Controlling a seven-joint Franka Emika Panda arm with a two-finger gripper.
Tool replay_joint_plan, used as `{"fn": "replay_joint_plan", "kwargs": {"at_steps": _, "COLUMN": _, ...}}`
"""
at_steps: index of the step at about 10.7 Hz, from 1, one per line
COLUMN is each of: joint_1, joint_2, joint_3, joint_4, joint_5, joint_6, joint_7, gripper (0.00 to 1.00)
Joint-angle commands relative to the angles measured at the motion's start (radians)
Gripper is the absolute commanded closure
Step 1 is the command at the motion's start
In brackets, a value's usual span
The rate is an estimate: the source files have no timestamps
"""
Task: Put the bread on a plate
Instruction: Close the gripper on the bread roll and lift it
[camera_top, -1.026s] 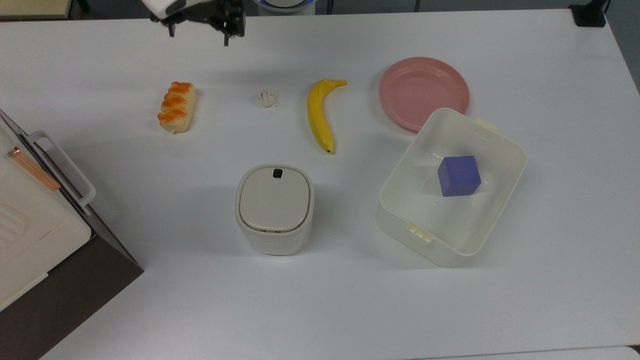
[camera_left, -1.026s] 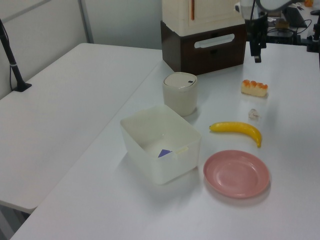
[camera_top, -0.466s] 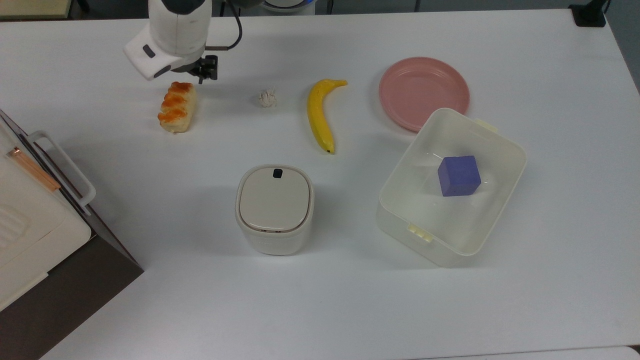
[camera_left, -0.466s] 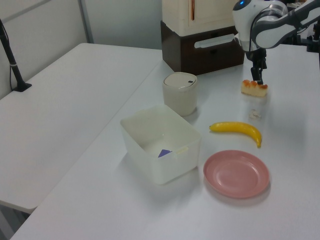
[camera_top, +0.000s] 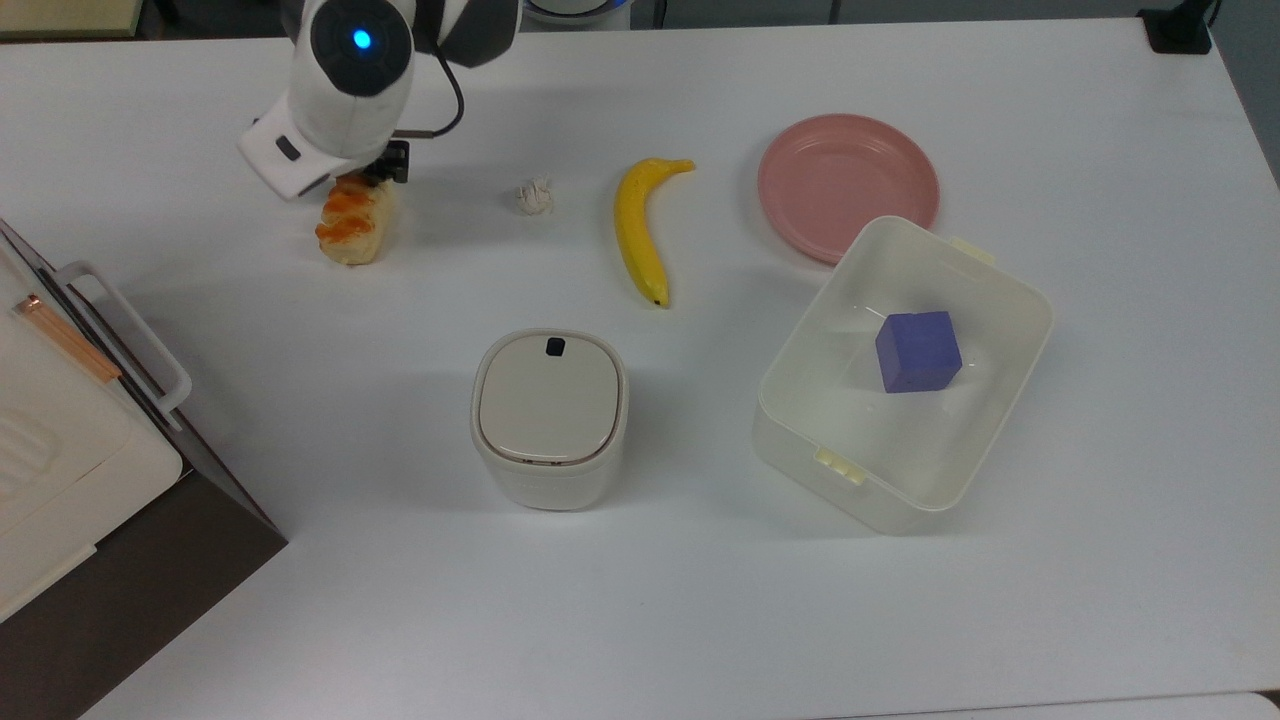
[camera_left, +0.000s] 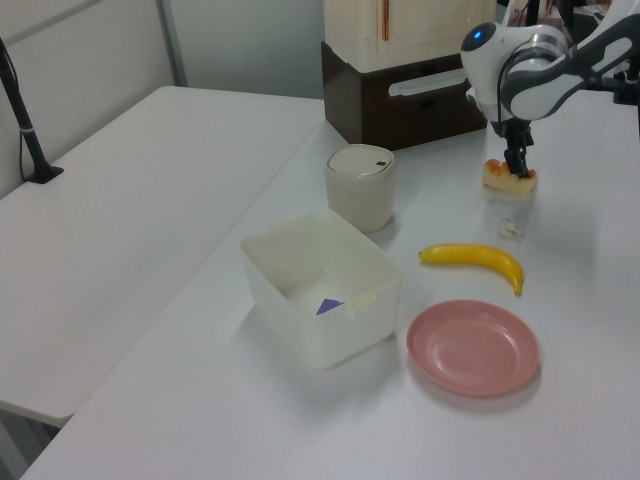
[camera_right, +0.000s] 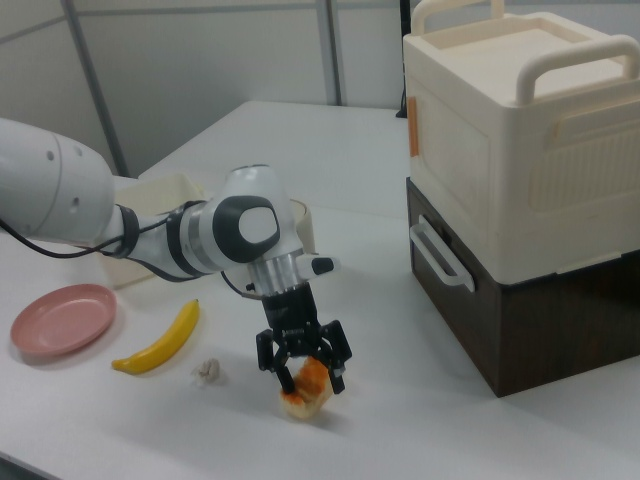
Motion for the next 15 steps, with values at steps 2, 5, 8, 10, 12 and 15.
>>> {"fn": "replay_joint_plan", "kwargs": {"at_steps": 2, "joint_1": 0.013, "joint_2": 0.057, "joint_3": 0.015, "joint_4": 0.016, "joint_5": -0.036, "joint_6": 0.022, "joint_7": 0.017, "gripper": 0.0}}
{"fn": "replay_joint_plan", "kwargs": {"at_steps": 5, "joint_1": 0.013, "joint_2": 0.081, "joint_3": 0.021, "joint_4": 0.015, "joint_5": -0.036, "joint_6": 0.022, "joint_7": 0.017, "gripper": 0.16}}
{"fn": "replay_joint_plan", "kwargs": {"at_steps": 8, "joint_1": 0.013, "joint_2": 0.096, "joint_3": 0.024, "joint_4": 0.015, "joint_5": -0.033, "joint_6": 0.024, "joint_7": 0.011, "gripper": 1.0}}
{"fn": "replay_joint_plan", "kwargs": {"at_steps": 10, "joint_1": 0.011, "joint_2": 0.092, "joint_3": 0.024, "joint_4": 0.018, "joint_5": -0.029, "joint_6": 0.022, "joint_7": 0.009, "gripper": 1.0}}
{"fn": "replay_joint_plan", "kwargs": {"at_steps": 12, "joint_1": 0.011, "joint_2": 0.049, "joint_3": 0.026, "joint_4": 0.044, "joint_5": -0.02, "joint_6": 0.009, "joint_7": -0.003, "gripper": 1.0}}
{"fn": "replay_joint_plan", "kwargs": {"at_steps": 15, "joint_1": 0.016, "joint_2": -0.038, "joint_3": 0.062, "joint_4": 0.114, "joint_5": 0.106, "joint_6": -0.077, "joint_7": -0.05, "gripper": 1.0}}
